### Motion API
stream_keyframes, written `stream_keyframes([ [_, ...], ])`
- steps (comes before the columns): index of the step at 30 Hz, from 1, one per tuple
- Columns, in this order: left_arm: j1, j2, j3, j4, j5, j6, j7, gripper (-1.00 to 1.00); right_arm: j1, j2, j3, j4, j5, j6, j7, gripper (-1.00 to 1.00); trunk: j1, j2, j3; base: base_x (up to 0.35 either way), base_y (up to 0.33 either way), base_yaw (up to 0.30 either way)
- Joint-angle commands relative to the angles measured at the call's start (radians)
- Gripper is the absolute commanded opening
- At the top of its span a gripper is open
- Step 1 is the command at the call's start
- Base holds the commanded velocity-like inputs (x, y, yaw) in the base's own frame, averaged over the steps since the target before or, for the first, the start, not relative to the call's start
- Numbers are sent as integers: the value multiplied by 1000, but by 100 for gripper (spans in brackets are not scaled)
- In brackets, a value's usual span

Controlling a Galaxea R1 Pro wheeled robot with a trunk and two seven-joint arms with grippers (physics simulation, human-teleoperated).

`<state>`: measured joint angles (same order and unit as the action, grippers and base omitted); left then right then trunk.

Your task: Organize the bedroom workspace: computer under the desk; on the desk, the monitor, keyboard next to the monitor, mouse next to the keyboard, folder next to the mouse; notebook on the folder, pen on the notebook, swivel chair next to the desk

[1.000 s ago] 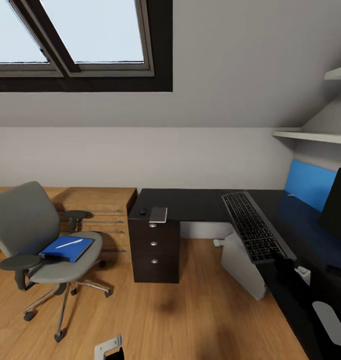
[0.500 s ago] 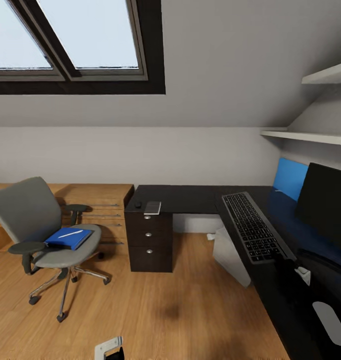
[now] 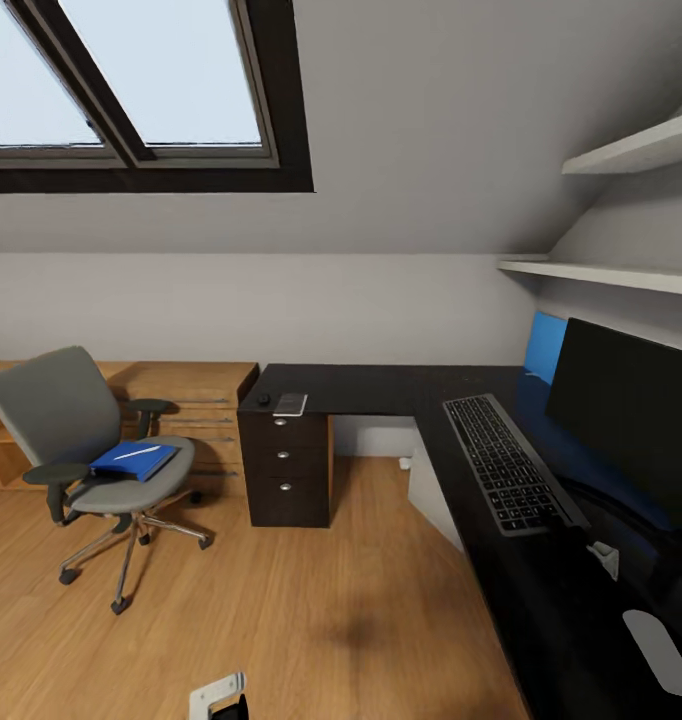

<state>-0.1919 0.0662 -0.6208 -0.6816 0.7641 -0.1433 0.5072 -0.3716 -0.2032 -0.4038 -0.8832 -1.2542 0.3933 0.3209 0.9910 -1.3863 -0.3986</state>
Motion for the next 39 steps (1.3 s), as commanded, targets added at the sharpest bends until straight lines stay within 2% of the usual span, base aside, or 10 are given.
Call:
stream_keyframes([
  [1, -1, 1, -8, -1, 11, -7, 8, 100, -1, 0, -3, 1, -10, 9, 0, -100, 0, -1, -1, -237, -256, 0],
  [6, -1, 1, -9, -1, 11, -7, 10, 100, -1, 2, -2, 2, 7, 9, -2, -100, 0, -1, -1, -85, -89, 0],
  [7, -1, 0, -10, -1, 11, -8, 11, 100, 0, 9, 4, 3, 24, 9, -1, -100, 0, -1, -1, -2, -2, 0],
  [9, -1, 0, -11, -1, 11, -8, 11, 100, 0, 23, 5, 9, 29, 9, 0, -100, 0, -1, -1, 0, 0, 0],
  [21, -1, -2, -12, -1, 10, -9, 10, 100, 0, 20, 7, 10, 30, 11, -22, -100, 0, -1, -1, -8, 0, 0],
  [26, -1, -2, -12, -1, 9, -8, 10, 100, 0, 23, 6, 17, 30, 8, -33, -100, 0, -1, -1, -252, -35, 0],
  [27, -1, -2, -12, -1, 8, -8, 10, 100, 0, 23, 7, 26, 30, 8, -34, -100, 0, -1, -1, -294, -108, 0],
  [28, -1, -1, -14, -1, 3, -10, 10, 100, 0, 20, 7, 92, 30, 8, -39, -100, 0, -1, -1, -85, -57, 0],
  [34, -1, -1, -15, -1, 1, -11, 10, 100, -3, 18, 6, 154, 29, 4, -42, -100, 0, -1, -1, -14, -9, 0],
  [39, -1, -2, -17, -1, 0, -11, 10, 100, -4, 18, 6, 162, 30, 2, -42, -100, 0, -1, -1, 0, 0, 0],
])
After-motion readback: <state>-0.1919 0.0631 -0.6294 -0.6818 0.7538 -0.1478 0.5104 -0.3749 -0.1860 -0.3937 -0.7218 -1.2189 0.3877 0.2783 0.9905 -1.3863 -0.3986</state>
